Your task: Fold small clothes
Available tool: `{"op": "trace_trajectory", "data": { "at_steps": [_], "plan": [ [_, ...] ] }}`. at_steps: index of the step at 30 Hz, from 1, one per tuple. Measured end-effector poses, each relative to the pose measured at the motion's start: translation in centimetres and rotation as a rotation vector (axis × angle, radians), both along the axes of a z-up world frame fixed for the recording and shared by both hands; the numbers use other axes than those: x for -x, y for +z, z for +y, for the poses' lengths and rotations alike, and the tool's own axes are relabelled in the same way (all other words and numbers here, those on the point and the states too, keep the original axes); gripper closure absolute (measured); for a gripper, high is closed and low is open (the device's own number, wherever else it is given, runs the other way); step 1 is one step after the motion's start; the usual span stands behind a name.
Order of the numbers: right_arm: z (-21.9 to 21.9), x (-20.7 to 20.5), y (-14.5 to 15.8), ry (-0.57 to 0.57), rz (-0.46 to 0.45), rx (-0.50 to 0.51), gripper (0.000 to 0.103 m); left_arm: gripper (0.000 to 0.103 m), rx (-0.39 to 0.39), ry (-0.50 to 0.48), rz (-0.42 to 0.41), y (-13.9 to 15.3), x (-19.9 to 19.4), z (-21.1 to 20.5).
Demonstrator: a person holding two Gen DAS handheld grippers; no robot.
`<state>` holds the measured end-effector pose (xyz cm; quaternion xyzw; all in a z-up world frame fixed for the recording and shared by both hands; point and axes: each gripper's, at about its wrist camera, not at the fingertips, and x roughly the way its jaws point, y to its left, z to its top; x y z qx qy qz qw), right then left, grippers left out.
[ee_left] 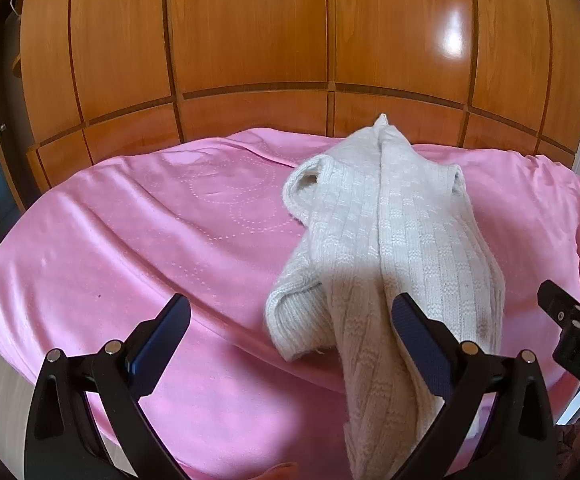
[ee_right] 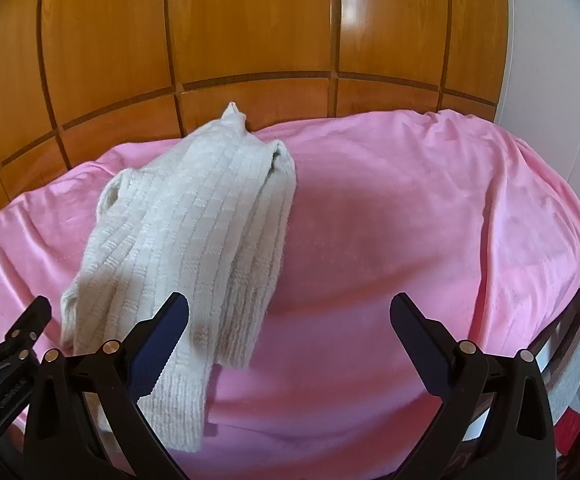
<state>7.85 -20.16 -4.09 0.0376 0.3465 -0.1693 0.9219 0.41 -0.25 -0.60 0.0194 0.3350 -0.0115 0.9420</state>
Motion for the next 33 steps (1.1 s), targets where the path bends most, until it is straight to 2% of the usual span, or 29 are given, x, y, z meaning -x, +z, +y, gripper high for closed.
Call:
{"op": "trace_trajectory", "data": {
  "at_steps": [33],
  "plan": [
    [0.10,0.07,0.61,0.013,-0.014,0.008,0.003,0.003,0.013,0.002,-0.005,0.51,0.27,0.50]
  ]
}}
